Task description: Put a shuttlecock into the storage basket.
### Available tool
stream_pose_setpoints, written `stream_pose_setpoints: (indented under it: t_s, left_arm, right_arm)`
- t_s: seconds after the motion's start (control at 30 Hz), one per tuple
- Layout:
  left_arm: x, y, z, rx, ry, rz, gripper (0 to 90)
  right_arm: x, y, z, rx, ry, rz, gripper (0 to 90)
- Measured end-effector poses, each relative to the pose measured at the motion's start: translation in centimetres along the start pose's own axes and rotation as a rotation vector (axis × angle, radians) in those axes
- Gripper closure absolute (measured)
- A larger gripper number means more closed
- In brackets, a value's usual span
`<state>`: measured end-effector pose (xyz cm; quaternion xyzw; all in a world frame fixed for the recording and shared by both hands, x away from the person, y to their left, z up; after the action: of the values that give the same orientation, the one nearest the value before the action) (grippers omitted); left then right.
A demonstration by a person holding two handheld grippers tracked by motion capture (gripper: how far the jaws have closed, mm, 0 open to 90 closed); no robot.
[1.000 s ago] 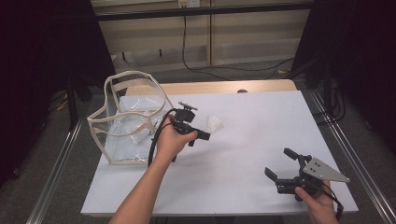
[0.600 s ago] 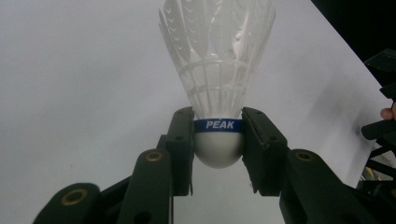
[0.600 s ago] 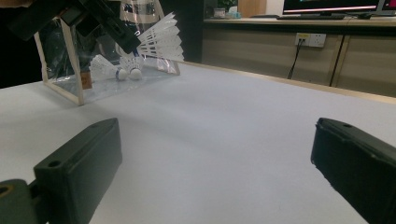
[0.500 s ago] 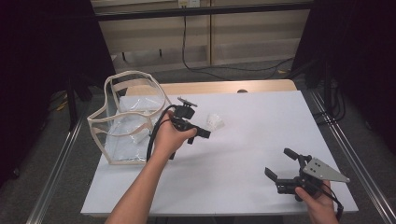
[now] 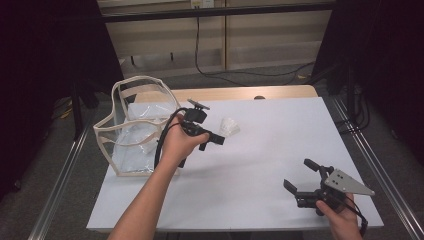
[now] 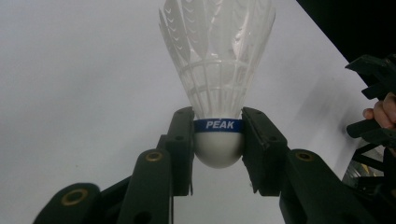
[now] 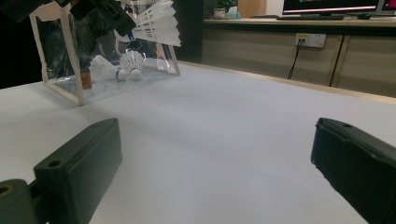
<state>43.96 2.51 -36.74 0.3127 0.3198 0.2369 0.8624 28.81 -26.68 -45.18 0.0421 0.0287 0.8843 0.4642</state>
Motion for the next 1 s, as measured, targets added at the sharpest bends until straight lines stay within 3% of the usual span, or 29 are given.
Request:
stream_pose_setpoints:
  t_s: [1.0]
  left_arm:
    - [-0.9,2.5,1.5,-0.002,-0.015,-0.010,65.7]
  right_arm:
    - [0.0,0.0,0.0,-0.002,0.002,-0.001,1.6]
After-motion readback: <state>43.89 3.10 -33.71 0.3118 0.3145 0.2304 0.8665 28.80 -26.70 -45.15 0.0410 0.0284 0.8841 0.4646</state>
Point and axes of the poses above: each handheld gripper's, and its own axes: y roughly backward along the jaws, z roughly out of its top, x roughly to its left, the point moved 5 cm from there along -y, roughly forward along the jaws, and after that the axes turned 4 degrees about -x, right-handed, at the moved point
